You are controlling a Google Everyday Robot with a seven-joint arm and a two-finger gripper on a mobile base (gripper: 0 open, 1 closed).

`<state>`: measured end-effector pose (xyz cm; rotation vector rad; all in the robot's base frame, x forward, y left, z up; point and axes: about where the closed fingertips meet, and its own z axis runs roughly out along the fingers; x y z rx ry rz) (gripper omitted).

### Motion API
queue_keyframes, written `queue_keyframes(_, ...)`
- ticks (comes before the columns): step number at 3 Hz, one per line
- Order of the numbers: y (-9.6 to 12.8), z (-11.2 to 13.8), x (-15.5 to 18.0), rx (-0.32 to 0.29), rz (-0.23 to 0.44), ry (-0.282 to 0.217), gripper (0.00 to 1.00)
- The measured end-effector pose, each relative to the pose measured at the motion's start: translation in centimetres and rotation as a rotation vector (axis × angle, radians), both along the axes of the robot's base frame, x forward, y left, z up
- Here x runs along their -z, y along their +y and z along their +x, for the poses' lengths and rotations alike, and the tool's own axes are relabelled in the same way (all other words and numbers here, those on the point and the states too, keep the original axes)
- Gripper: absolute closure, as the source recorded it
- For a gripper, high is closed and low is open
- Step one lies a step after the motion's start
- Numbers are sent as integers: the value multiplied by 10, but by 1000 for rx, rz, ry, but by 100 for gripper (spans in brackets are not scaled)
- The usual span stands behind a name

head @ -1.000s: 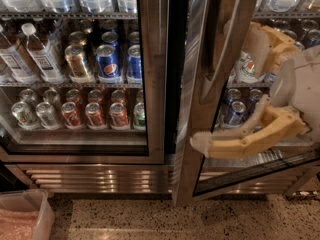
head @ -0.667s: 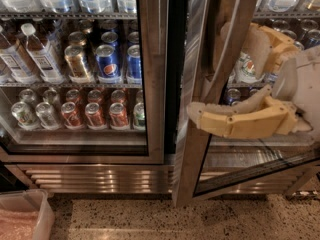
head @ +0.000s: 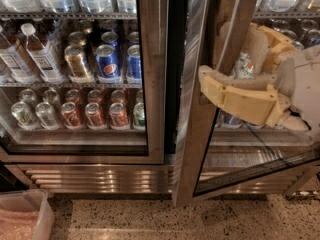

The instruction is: Open right fridge door

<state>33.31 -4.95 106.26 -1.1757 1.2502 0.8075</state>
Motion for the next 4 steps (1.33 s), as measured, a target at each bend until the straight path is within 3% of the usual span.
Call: queue_keyframes(4,-20,3,0,0,0,0,100)
